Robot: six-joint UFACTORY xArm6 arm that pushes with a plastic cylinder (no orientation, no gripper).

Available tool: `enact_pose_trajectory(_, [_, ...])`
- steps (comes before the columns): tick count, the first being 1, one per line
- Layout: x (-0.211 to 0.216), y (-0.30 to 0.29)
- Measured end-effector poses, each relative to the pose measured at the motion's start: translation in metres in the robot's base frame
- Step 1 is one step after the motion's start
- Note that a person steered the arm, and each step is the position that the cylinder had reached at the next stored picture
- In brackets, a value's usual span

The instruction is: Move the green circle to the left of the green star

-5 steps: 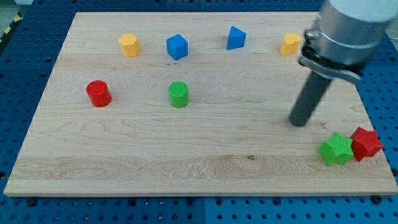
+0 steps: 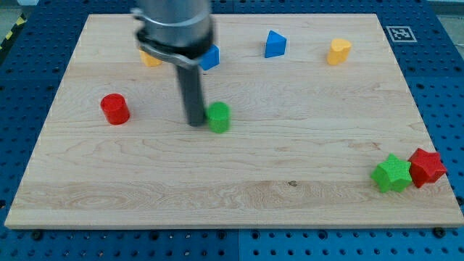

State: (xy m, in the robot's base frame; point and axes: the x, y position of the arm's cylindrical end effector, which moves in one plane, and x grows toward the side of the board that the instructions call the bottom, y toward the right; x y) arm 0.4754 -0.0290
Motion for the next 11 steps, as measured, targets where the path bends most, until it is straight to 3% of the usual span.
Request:
enact_pose_trajectory(1, [0.01,0.104])
enact_pose_trajectory(2, [0.008,0.105])
enact_pose_trajectory(3, [-0.028,0.1])
enact_pose_trajectory(4, [-0.035,0.131])
enact_pose_trajectory(6, [0.059,0.18])
enact_pose_trajectory(7, [0.049,0.164])
enact_pose_trajectory(8, [0.067,0.123])
enact_pose_trajectory(9, [0.11,0.125])
enact_pose_trajectory(11, [0.115,0.168])
